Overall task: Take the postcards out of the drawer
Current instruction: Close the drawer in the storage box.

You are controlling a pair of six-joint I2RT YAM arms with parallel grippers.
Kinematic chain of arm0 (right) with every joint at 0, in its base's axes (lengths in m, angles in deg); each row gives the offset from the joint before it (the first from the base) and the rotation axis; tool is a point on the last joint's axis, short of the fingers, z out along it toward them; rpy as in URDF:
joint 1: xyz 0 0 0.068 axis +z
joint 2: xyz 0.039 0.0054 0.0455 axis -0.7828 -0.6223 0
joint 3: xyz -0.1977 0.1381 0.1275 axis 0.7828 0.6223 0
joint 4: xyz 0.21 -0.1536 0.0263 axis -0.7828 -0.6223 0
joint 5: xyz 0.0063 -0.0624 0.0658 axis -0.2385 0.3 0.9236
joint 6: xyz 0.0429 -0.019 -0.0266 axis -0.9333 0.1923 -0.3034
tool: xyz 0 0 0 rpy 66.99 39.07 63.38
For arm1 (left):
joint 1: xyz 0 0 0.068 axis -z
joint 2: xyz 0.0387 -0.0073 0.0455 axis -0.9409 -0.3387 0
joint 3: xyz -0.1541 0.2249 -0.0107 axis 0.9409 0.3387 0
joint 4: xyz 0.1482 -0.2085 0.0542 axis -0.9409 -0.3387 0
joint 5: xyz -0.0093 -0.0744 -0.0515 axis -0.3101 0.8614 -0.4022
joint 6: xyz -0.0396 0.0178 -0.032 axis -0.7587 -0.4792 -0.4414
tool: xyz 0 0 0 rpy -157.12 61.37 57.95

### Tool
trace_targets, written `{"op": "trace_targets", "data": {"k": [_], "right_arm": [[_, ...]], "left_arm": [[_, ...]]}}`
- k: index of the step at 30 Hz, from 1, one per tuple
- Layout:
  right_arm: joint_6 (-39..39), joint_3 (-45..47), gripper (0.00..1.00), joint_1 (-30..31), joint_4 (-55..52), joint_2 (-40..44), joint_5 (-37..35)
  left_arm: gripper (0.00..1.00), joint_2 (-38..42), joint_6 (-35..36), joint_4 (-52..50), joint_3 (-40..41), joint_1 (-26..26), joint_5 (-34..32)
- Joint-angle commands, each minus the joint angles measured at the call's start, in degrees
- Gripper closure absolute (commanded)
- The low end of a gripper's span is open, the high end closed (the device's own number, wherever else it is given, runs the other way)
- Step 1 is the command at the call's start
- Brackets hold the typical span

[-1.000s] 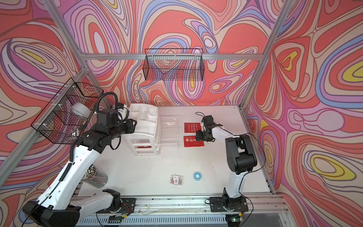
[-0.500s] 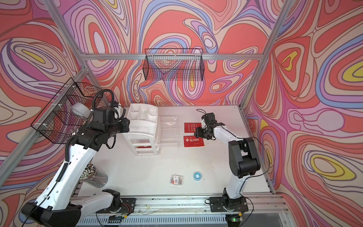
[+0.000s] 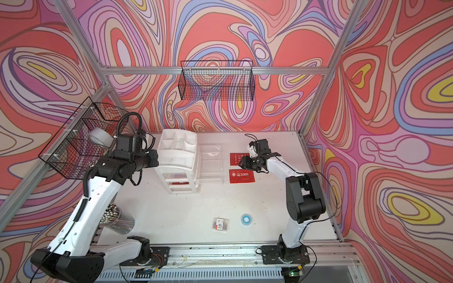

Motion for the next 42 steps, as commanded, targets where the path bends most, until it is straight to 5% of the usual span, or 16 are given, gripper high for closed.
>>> {"op": "trace_targets", "data": {"k": [1,42], "right_arm": [[-1.0,-0.4,0.48,0.8,1.7,0.5,2.2],[-3.2,-9.7,0.52,11.3,2.9,-9.2,4.0]], "left_arm": [[0.73,-0.8,0.9,-1.3,0.9,-0.7,1.4],[0.92,-2.7,1.9,1.1,3.5,-2.3,5.6]]}}
